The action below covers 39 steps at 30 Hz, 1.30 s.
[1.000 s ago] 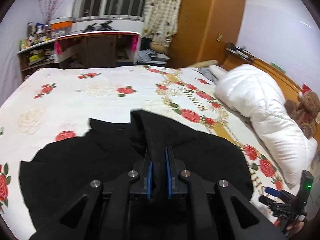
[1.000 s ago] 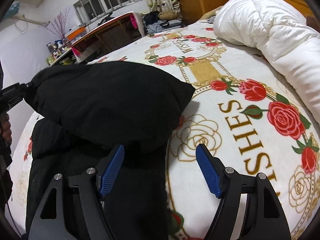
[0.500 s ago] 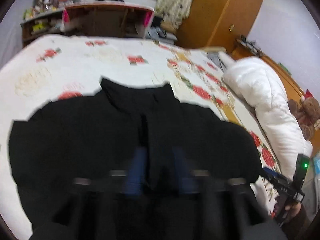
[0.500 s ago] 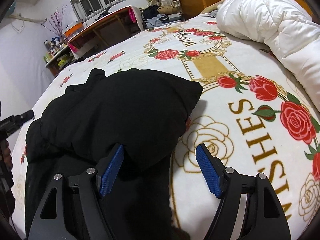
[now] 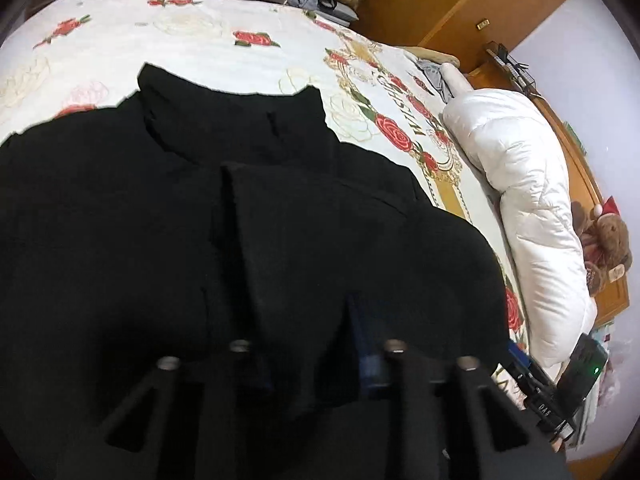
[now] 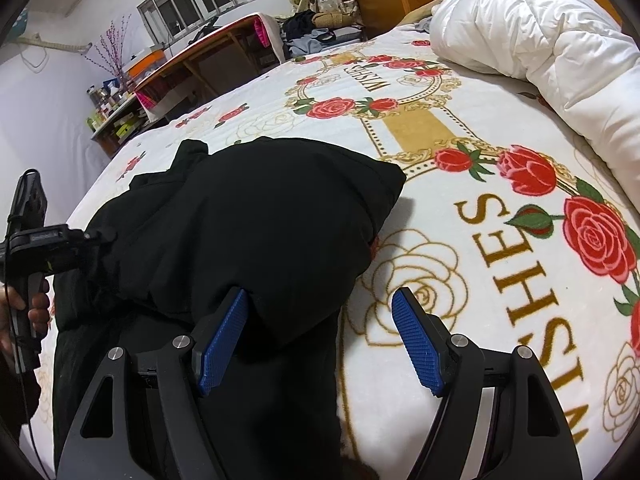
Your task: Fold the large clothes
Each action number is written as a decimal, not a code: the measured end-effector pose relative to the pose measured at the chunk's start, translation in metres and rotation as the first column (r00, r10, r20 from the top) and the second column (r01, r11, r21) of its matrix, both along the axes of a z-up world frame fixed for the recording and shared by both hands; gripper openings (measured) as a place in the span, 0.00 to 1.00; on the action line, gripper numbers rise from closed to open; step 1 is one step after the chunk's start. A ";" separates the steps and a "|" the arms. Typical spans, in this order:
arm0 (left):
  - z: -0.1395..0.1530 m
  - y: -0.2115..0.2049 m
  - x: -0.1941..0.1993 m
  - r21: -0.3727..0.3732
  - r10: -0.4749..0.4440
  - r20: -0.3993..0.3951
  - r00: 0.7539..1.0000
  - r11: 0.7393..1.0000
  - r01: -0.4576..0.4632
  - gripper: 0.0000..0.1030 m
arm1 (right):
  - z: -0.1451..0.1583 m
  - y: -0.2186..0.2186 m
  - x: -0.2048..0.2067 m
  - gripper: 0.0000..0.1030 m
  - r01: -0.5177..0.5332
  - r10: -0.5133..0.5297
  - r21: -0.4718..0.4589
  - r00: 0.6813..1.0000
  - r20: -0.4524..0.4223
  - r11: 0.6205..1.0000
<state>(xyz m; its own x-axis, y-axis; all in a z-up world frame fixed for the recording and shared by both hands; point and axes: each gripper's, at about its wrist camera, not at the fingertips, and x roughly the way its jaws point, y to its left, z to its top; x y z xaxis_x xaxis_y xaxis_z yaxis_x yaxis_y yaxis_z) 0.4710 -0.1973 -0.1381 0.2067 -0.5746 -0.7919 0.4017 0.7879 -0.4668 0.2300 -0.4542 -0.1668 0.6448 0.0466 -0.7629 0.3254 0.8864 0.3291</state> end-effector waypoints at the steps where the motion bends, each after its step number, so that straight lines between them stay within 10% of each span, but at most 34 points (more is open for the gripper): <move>1: 0.001 -0.001 -0.001 -0.009 -0.003 -0.001 1.000 1.000 0.003 0.13 | 0.000 0.000 0.000 0.72 0.001 -0.001 0.002 1.000 0.000 1.000; 11: 0.068 0.065 -0.058 -0.288 0.121 0.039 0.992 0.952 -0.104 0.10 | 0.024 -0.006 -0.026 0.72 0.017 -0.015 -0.021 0.997 0.079 1.000; 23: 0.052 0.137 -0.060 -0.213 0.365 0.087 0.927 0.916 -0.341 0.10 | 0.019 0.004 0.001 0.72 -0.068 0.070 -0.056 0.997 0.034 0.996; 39: -0.004 0.118 -0.055 0.036 0.286 0.084 0.954 0.956 -0.290 0.14 | 0.007 0.001 0.063 0.72 -0.072 0.072 -0.009 0.997 -0.011 0.997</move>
<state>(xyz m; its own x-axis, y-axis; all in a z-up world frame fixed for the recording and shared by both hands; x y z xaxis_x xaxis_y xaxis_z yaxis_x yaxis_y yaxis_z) 0.4163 -0.0798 -0.1422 0.4195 -0.4434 -0.7921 0.1874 0.8961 -0.4023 0.2929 -0.4528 -0.1598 0.6320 0.0853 -0.7703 0.2643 0.9106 0.3177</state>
